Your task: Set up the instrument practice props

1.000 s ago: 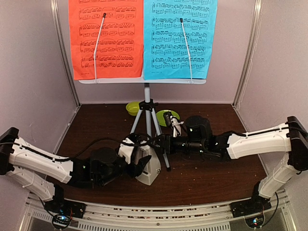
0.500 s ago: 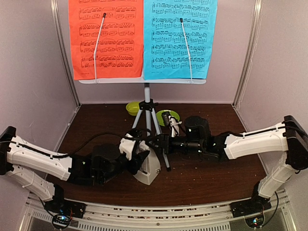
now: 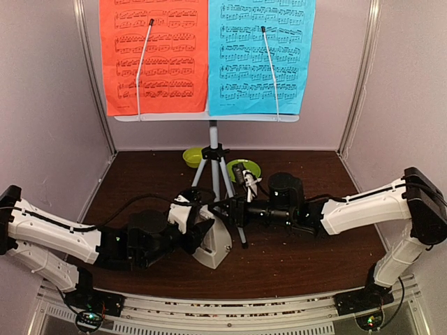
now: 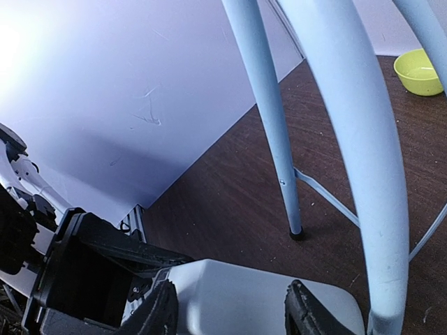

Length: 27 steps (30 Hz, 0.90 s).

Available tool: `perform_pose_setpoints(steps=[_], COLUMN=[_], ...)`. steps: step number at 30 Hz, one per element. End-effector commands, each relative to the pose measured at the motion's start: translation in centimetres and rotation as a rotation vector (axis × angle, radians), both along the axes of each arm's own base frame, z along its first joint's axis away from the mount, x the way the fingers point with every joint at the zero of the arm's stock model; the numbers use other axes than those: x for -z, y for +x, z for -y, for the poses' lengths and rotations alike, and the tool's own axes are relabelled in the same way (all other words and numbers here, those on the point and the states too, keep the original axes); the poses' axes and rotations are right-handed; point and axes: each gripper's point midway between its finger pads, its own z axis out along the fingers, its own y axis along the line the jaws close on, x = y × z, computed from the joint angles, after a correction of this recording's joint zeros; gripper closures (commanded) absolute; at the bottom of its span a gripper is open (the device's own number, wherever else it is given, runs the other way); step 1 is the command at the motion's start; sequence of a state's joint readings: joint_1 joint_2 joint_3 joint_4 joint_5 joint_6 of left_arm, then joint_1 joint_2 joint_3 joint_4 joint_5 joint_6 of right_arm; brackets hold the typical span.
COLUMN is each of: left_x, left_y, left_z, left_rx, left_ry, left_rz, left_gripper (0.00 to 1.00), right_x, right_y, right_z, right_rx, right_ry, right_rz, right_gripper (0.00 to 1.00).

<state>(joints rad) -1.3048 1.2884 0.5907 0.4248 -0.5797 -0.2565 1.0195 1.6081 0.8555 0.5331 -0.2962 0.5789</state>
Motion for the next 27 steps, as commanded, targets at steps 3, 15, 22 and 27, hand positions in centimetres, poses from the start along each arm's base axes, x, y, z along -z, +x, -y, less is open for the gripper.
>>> perform_pose_setpoints(steps=[3, 15, 22, 27], left_x=[-2.7, -2.0, -1.6, -1.8], left_y=[-1.3, -2.1, -2.8, -3.0], left_z=[0.9, 0.2, 0.4, 0.0], left_rx=[0.102, 0.135, 0.149, 0.146], left_ry=[-0.116, -0.150, -0.012, 0.022], left_rz=[0.045, 0.066, 0.149, 0.188], left_gripper=[1.00, 1.00, 1.00, 1.00], right_x=[11.8, 13.3, 12.7, 13.1], right_y=[-1.6, -2.1, -2.0, -1.9], right_z=[3.1, 3.9, 3.8, 4.0], right_rx=[-0.018, -0.020, -0.017, -0.012], right_ry=[-0.294, -0.335, -0.326, -0.335], right_rz=[-0.163, -0.174, -0.163, -0.166], right_gripper=[0.48, 0.49, 0.49, 0.49])
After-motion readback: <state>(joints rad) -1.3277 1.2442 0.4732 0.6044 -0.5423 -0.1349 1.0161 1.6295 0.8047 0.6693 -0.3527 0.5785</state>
